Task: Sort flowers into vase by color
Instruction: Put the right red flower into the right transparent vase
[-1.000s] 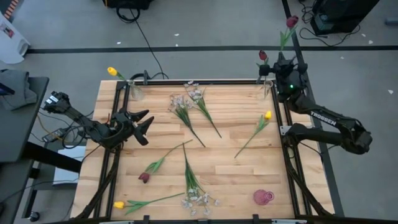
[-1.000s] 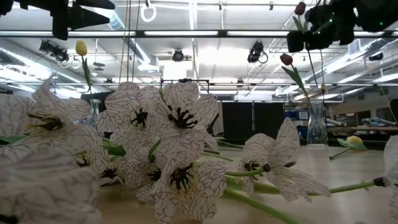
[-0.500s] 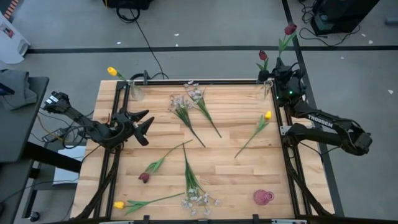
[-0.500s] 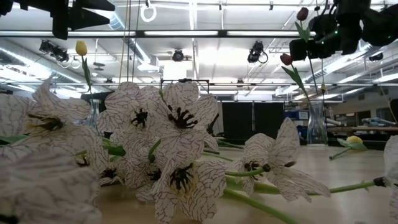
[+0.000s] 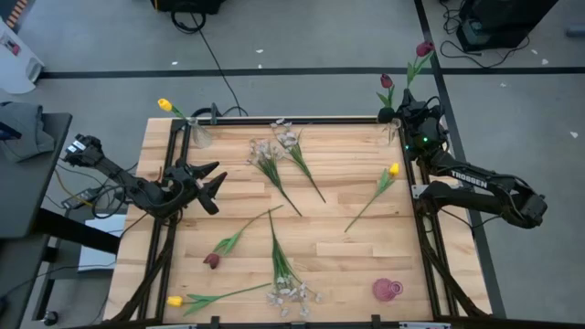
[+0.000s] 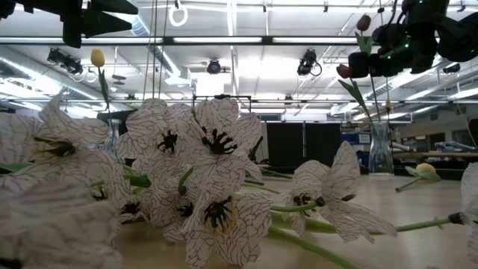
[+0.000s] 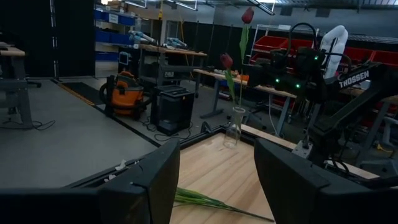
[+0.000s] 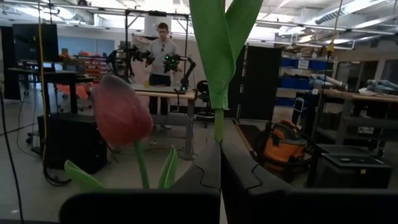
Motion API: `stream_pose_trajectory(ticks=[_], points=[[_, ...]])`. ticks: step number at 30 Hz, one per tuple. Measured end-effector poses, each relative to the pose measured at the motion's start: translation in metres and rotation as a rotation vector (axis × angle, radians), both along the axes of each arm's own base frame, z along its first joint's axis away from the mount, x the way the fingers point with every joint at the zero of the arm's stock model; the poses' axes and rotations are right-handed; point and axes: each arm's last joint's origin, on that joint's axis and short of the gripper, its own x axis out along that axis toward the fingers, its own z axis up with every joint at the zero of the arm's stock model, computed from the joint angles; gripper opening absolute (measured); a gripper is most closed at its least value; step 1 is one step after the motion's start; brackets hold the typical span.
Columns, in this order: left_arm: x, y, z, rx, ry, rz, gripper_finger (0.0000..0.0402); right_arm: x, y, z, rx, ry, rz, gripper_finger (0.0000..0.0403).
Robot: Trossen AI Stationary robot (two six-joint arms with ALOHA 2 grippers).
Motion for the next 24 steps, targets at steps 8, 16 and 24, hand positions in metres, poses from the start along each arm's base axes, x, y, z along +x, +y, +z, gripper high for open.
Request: stream_pose_trajectory(ticks=[8, 16, 24], points=[[-0.0001, 0.0001, 0.0012, -0.009, -0.014, 0.0, 0.0211, 0.0029, 0.0015, -0.0034, 0.029, 0.002, 0.02, 0.0006], [-0.0004, 0.0003, 0.0029, -0.021, -0.033, 0.0, 0.0211, 0.003, 0.0013, -0.0047, 0.039, 0.017, 0.016, 0.0033], [-0.0008, 0.0005, 0.0054, -0.006, -0.034, 0.002, 0.0211, 0.0029, 0.0013, -0.0054, 0.045, 0.018, 0.013, 0.009]])
